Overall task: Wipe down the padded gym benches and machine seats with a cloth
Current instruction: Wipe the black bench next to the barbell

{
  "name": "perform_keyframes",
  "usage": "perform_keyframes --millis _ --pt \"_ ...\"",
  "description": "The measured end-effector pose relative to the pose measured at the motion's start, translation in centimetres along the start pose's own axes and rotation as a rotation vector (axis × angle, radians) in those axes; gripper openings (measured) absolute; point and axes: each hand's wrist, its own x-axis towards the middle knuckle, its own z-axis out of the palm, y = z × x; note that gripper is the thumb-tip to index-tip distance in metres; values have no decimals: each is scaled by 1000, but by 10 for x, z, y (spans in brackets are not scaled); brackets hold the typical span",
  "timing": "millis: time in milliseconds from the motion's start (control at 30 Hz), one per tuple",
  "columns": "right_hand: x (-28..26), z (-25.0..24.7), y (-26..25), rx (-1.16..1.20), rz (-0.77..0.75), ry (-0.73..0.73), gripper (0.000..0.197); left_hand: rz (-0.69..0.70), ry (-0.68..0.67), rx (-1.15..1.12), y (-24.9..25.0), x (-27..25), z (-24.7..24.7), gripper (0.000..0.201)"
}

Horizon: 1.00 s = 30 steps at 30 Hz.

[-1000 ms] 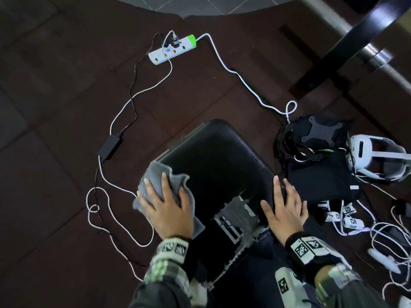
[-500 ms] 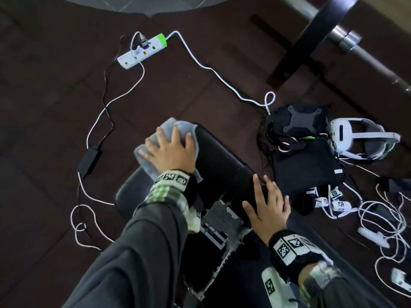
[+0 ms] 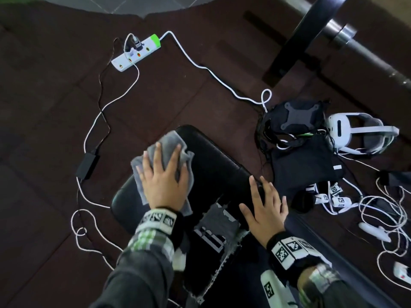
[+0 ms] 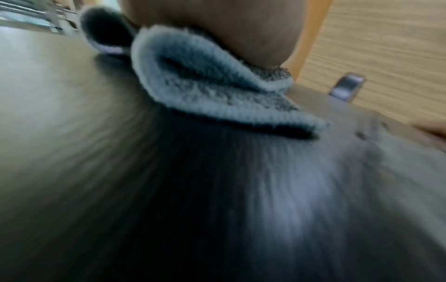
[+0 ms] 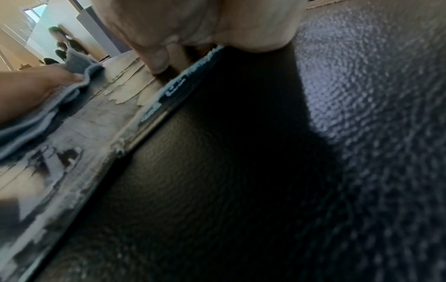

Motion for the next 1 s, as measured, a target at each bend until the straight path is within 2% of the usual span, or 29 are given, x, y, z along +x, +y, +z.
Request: perform_keyframes --millis 67,133,167,233,367,467,533,633,733,800,867,1000 --pt "1 -1 0 7 1 -18 65 -123 22 -18 11 27 -5 51" --pt "2 -1 0 16 12 -27 66 -225 -62 -35 30 53 -6 51" --pt "2 -2 0 17 15 -31 66 -228 -111 -24 40 62 -4 53" --pt "3 -2 0 25 19 -42 66 -102 -165 38 58 67 2 59" --pt "0 -1 0 37 15 -61 66 237 -98 57 75 28 16 52" --pt "0 1 1 41 1 -30 66 338 -58 21 60 -10 18 47" --pt "0 0 0 46 -6 -20 66 295 -23 20 36 -26 16 47" --pt "-1 -2 -2 50 -4 -25 65 102 39 18 8 -25 11 48" --pt "-1 -4 -2 48 6 -41 65 -82 78 -35 12 6 7 50" --pt "1 -6 -2 57 5 -59 66 -167 43 -82 27 32 5 53" --pt "2 -9 -2 53 9 -98 68 -162 -12 -87 44 49 4 57" --pt "1 -10 0 133 24 -96 76 102 -69 -9 78 44 14 51"
